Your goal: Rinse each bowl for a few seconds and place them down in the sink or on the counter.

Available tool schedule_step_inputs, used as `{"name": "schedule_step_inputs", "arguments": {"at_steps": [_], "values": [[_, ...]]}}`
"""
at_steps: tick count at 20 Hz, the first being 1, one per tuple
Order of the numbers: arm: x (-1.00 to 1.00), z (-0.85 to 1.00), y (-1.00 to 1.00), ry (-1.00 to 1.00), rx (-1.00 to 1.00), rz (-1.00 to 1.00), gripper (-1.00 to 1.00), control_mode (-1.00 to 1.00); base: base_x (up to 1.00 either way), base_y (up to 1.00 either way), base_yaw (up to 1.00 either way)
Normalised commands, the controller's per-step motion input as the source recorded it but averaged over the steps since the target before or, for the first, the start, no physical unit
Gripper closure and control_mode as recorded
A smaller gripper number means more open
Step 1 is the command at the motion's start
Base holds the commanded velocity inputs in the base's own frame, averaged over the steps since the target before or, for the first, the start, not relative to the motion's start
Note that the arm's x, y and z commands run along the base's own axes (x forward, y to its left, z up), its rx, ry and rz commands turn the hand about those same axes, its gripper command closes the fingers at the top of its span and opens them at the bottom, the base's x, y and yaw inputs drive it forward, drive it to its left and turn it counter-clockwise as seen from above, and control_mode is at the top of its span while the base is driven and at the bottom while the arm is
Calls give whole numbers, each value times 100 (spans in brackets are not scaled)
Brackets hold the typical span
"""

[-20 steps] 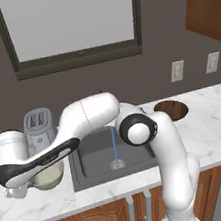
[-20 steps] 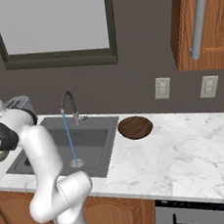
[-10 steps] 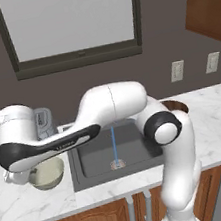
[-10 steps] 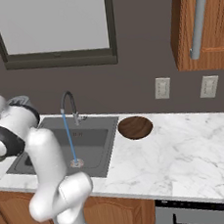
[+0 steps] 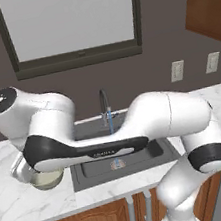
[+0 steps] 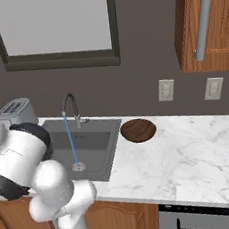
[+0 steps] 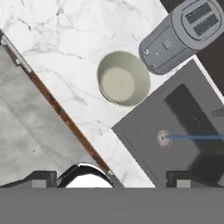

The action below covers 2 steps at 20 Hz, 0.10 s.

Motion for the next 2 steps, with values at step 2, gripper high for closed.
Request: {"name": "schedule_step_inputs", "arguments": {"at_steps": [2], "values": [[-38,7,-59,-6,48,6,-100,-100,0,0,0]]}}
